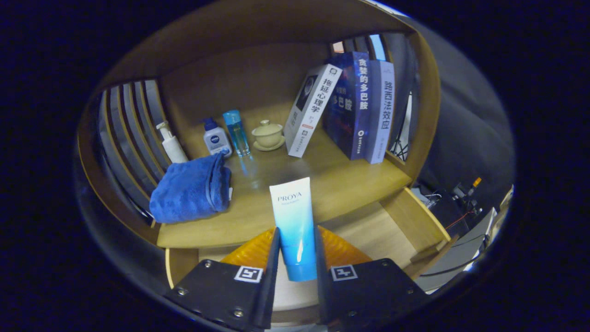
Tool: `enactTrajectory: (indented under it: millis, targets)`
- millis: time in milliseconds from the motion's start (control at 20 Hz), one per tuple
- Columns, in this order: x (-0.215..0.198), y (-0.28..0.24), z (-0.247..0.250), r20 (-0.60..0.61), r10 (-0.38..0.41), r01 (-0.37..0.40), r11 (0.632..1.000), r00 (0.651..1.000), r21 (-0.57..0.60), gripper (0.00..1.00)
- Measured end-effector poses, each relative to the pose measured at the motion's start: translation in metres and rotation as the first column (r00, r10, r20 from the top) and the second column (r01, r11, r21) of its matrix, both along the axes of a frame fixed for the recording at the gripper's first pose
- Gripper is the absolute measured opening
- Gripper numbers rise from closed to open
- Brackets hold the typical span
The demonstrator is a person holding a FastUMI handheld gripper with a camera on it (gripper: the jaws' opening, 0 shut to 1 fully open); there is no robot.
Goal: Pull open the drawer, take out the items inside it, and place them on the countertop above the cabinet.
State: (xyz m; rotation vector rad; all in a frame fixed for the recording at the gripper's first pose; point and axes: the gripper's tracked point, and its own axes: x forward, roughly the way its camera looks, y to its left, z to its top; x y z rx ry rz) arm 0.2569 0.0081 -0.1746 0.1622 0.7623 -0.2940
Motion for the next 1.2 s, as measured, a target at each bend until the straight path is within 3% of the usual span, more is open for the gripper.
enactTrajectory:
  millis: [650,800,950,1200]
  targets:
    - [0.08,-0.008,-0.036,0.005,0.071,-0.071,0.993,0.997,0.096,0.39]
    - [0.077,-0.013,-0.033,0.026,0.093,-0.094,0.993,0.995,0.066,0.52]
    - [0.076,-0.01,-0.01,0.139,0.14,-0.146,0.989,0.98,0.03,0.65]
    - [0.039,-0.016,0.037,0.286,0.145,-0.133,0.989,0.947,-0.064,0.81]
